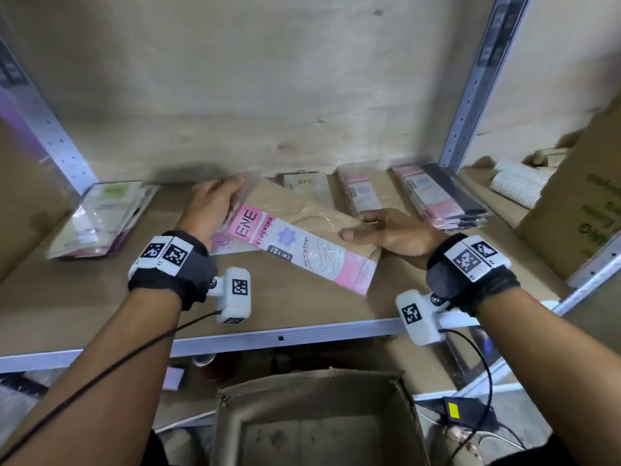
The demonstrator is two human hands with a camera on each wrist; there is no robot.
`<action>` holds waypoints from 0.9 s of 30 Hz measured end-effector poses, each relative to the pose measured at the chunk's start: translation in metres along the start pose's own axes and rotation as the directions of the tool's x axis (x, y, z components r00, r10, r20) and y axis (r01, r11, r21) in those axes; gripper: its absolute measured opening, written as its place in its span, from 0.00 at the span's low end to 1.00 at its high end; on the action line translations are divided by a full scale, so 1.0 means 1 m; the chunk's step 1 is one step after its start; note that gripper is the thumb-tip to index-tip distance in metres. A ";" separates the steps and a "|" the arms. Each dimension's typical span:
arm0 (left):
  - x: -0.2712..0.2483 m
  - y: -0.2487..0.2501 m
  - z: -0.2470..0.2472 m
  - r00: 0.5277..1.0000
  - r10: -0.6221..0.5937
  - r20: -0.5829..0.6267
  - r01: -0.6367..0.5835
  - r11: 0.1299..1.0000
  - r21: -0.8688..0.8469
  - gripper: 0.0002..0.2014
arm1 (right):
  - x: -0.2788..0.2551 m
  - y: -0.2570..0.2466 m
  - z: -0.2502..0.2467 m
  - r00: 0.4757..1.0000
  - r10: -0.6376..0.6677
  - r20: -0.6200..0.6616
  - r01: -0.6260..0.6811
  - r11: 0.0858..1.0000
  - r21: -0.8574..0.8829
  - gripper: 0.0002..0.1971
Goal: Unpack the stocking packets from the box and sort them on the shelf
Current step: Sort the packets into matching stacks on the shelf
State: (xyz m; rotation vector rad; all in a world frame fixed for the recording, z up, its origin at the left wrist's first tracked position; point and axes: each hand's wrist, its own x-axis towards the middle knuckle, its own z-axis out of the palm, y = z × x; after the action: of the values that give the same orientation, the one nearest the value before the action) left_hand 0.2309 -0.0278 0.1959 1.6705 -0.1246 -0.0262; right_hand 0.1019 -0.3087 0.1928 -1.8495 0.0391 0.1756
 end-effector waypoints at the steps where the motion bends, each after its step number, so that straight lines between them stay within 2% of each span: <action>1: -0.001 0.000 0.001 1.000 -0.015 -0.009 0.015 1.000 -0.009 0.14 | 0.000 0.000 -0.002 1.000 -0.007 -0.014 0.008 1.000 0.027 0.07; 4: -0.003 0.003 0.001 1.000 0.010 -0.006 -0.010 1.000 -0.028 0.25 | -0.002 -0.002 -0.007 0.999 -0.033 -0.033 0.035 0.997 0.067 0.04; 6: -0.005 0.006 0.002 1.000 -0.001 -0.021 0.000 0.999 -0.041 0.27 | -0.004 -0.003 -0.010 0.997 -0.057 -0.047 0.061 0.995 0.079 0.04; 8: -0.009 0.008 0.004 0.999 -0.052 -0.007 0.051 0.993 -0.104 0.26 | -0.004 -0.005 -0.012 0.996 -0.068 -0.057 0.074 0.992 0.101 0.05; 11: -0.013 0.011 0.003 0.989 -0.120 0.081 0.135 0.966 -0.221 0.18 | -0.001 -0.005 -0.011 0.994 -0.084 -0.067 0.092 0.988 0.124 0.08; 13: -0.015 0.011 0.002 0.974 -0.120 0.191 0.165 0.956 -0.241 0.21 | 0.001 -0.006 -0.007 0.994 -0.094 -0.063 0.102 0.986 0.130 0.03; 15: -0.018 0.010 0.001 0.957 -0.069 0.281 0.155 0.943 -0.296 0.19 | 0.002 -0.006 -0.003 0.994 -0.098 -0.057 0.105 0.985 0.136 0.04; 19: -0.019 0.007 -0.008 0.939 -0.096 0.330 0.234 0.881 -0.412 0.20 | 0.006 -0.006 0.001 0.998 -0.064 -0.019 0.066 0.980 0.186 0.07; 21: -0.014 0.003 -0.015 0.948 -0.148 0.280 0.266 0.852 -0.451 0.19 | 0.009 -0.008 0.004 0.999 -0.033 -0.018 0.037 0.971 0.238 0.07; 24: -0.009 -0.002 -0.023 0.969 -0.211 0.126 0.245 0.799 -0.548 0.20 | 0.013 -0.010 0.006 0.999 -0.005 -0.052 0.022 0.936 0.350 0.10; 25: -0.008 -0.004 -0.025 0.970 -0.225 0.091 0.237 0.796 -0.557 0.23 | 0.015 -0.011 0.006 0.997 0.015 -0.071 0.014 0.919 0.394 0.13; 27: -0.008 -0.009 -0.026 0.964 -0.255 0.081 0.262 0.845 -0.466 0.28 | 0.019 -0.014 0.009 0.994 0.056 -0.088 -0.009 0.884 0.467 0.17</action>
State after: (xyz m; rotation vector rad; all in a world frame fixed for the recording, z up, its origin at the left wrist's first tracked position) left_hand 0.2254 -0.0004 0.1896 1.1832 0.0941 -0.2563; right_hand 0.1210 -0.2952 0.2016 -1.3726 0.1684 0.0861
